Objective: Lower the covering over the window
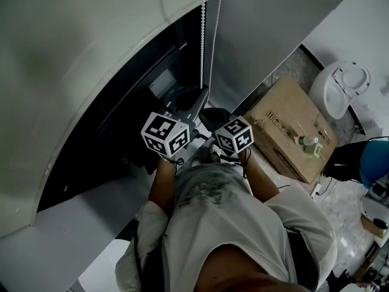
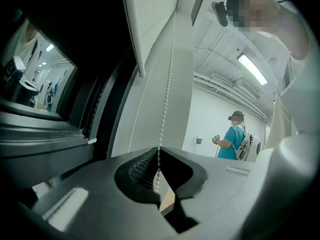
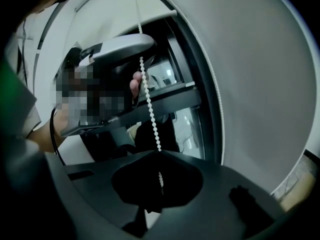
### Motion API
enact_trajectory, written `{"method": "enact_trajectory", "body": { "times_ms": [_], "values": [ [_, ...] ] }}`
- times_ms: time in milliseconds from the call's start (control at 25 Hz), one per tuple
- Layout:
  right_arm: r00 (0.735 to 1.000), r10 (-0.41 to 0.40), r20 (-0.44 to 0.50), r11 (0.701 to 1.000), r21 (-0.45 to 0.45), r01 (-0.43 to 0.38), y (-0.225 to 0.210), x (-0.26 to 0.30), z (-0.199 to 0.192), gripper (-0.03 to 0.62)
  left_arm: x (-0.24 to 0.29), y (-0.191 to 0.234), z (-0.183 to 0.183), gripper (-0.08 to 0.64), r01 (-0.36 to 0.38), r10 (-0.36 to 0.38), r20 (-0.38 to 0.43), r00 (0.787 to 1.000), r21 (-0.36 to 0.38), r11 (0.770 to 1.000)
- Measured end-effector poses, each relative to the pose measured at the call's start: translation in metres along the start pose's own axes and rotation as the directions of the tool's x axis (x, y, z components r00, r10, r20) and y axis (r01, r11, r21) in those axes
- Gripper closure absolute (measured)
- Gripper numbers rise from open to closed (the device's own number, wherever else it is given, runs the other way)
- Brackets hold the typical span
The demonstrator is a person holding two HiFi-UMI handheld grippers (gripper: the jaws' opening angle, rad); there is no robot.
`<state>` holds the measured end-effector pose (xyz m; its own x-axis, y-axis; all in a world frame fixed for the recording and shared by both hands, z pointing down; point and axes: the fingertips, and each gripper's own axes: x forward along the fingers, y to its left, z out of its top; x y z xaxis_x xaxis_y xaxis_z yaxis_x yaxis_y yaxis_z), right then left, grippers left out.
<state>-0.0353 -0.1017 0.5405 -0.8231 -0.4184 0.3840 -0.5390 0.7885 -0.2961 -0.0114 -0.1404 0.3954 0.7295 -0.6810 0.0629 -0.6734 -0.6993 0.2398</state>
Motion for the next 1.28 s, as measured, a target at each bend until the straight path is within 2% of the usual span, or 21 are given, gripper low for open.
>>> {"method": "enact_trajectory", "body": {
  "times_ms": [200,400,480,600,680,880,1000,1120,1280],
  "values": [
    [0.999,-0.008,-0.049,0.999,0.035,0.01,-0.003,0.002,-0.025,0.575,-0.002,0.004,-0.025,0.543,-0.008,0.006,-0.04,0.999,-0.033,0.999],
    [0.999,-0.035,-0.036,0.998,0.042,0.036,-0.005,-0.009,-0.027,0.567,-0.006,0.005,-0.028,0.543,-0.004,0.002,-0.038,0.999,-0.045,0.999],
    [0.999,-0.033,-0.008,0.999,0.027,0.033,-0.005,-0.02,-0.018,0.494,-0.008,0.006,-0.028,0.543,-0.004,0.002,-0.039,0.999,-0.042,0.999],
    [0.995,-0.028,0.097,1.0,0.01,0.027,-0.003,-0.047,0.02,0.465,-0.011,0.008,-0.027,0.543,-0.007,0.005,-0.037,0.999,-0.043,0.999],
    [0.98,-0.024,0.197,1.0,-0.003,0.025,-0.001,-0.068,0.058,0.456,-0.012,0.009,-0.026,0.543,-0.006,0.005,-0.037,0.999,-0.041,0.999],
    [0.901,0.002,0.434,0.991,-0.12,0.055,0.019,-0.103,0.176,0.449,-0.011,0.006,-0.026,0.541,0.004,-0.006,-0.037,0.999,-0.039,0.999],
    [0.871,0.065,0.487,0.976,-0.213,0.046,0.036,-0.105,0.222,0.446,-0.01,0.005,-0.026,0.542,0.002,-0.003,-0.037,0.999,-0.037,0.999],
    [0.842,0.104,0.53,0.969,-0.245,0.035,0.046,-0.109,0.248,0.446,-0.011,0.006,-0.027,0.541,-0.002,0.0,-0.04,0.999,-0.032,0.999],
    [0.819,0.141,0.556,0.962,-0.273,0.02,0.054,-0.105,0.27,0.448,-0.013,0.006,-0.026,0.541,-0.004,0.003,-0.043,0.999,-0.021,1.0]
  ]
}}
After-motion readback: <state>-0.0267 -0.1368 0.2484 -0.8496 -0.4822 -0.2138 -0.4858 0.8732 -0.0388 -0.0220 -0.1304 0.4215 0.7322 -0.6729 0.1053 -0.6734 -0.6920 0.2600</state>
